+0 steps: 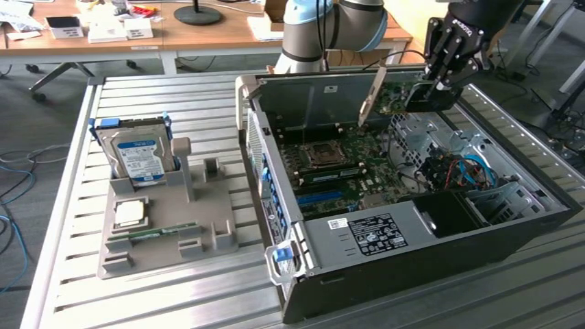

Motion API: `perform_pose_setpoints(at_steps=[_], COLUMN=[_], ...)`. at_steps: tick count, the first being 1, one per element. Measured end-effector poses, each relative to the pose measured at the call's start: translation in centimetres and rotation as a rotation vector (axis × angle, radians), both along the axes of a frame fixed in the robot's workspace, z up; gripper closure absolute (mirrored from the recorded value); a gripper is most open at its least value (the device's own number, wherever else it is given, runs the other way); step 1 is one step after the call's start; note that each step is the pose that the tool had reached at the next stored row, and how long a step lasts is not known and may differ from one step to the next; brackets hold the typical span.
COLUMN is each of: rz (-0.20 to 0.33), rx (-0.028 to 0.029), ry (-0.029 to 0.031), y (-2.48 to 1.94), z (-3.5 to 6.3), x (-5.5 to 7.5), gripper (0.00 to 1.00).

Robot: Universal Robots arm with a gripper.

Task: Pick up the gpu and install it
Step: 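Insert the gpu into the slot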

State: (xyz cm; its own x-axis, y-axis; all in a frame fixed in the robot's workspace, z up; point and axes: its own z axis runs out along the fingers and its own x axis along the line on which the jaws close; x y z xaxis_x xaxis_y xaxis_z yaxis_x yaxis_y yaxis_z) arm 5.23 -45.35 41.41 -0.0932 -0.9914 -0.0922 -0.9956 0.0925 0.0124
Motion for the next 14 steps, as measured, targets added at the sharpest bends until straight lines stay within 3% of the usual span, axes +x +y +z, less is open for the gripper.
perform_pose_setpoints(at_steps=[14], rz=[0.002], rx=[0.0004], ry=[-0.0003], y=[0.00], z=[-0.02], x=[-0.57], gripper=[0.73])
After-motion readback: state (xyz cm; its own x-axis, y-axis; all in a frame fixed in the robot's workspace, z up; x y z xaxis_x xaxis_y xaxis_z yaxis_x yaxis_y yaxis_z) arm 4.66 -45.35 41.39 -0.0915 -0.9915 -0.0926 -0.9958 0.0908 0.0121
